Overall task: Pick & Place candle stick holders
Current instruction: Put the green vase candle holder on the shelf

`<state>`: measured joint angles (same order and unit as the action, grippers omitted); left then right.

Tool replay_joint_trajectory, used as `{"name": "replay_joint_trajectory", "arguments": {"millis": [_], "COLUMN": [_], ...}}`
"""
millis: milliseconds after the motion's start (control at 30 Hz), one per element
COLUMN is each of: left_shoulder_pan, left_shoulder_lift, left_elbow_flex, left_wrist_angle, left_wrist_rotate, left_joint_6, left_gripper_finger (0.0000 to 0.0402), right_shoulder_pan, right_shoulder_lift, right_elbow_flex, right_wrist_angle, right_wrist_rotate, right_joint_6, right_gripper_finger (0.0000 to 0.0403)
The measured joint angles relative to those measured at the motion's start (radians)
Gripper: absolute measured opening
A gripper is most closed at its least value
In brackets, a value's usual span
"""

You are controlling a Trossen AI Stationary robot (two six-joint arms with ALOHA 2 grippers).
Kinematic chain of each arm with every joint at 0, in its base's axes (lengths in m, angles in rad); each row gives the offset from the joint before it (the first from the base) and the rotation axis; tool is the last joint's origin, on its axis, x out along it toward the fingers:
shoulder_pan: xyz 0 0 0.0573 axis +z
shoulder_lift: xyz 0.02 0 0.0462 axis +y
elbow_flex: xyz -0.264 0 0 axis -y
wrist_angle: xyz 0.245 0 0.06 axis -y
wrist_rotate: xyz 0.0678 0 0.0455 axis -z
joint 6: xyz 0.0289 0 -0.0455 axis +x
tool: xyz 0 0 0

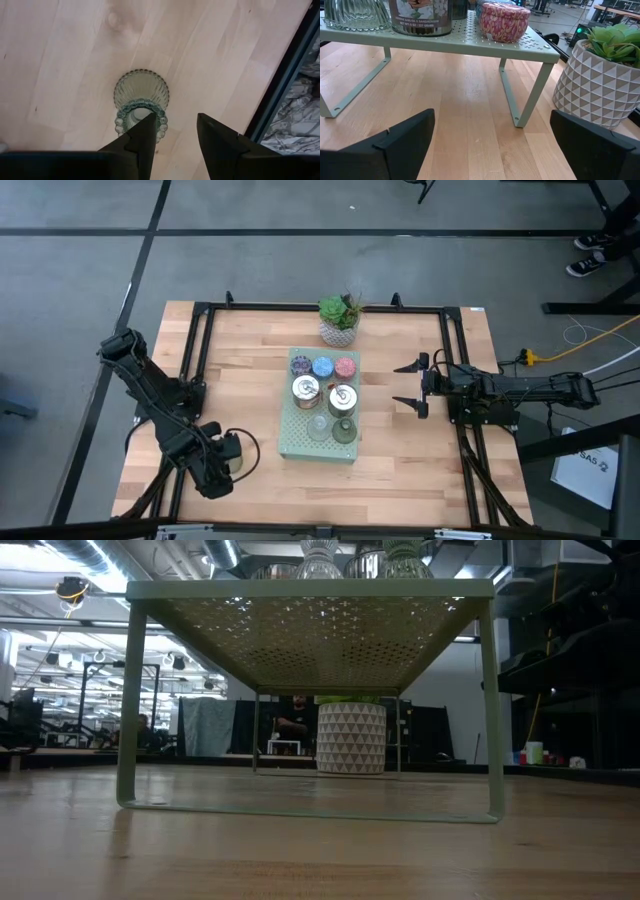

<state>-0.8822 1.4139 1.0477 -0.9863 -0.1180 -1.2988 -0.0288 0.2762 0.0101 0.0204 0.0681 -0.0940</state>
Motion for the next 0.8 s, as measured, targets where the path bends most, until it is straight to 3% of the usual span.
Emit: {"name": "replay_joint_trajectory", "arguments": {"millis": [333, 800], "left_shoulder_pan": [0.0, -0.003], "left_shoulder_lift": [0.0, 0.017], "left_elbow_flex": [-0.002, -0.027], "left_wrist_angle": [0.028, 0.049], "left_wrist_rotate": [-0.001, -0.015], "left_joint_6": [-0.01, 0.097], "left_gripper_finger": [0.013, 0.0113], "right_shoulder_pan": [0.0, 0.0], "right_shoulder_lift": [0.0, 0.0], "right_elbow_flex": [0.0, 0.0], "right_wrist_angle": [0.0, 0.0], "right_wrist_rotate": [0.0, 0.0], "right_joint_6": [0.0, 0.0], "right_gripper_finger": [0.0399, 0.0399]}}
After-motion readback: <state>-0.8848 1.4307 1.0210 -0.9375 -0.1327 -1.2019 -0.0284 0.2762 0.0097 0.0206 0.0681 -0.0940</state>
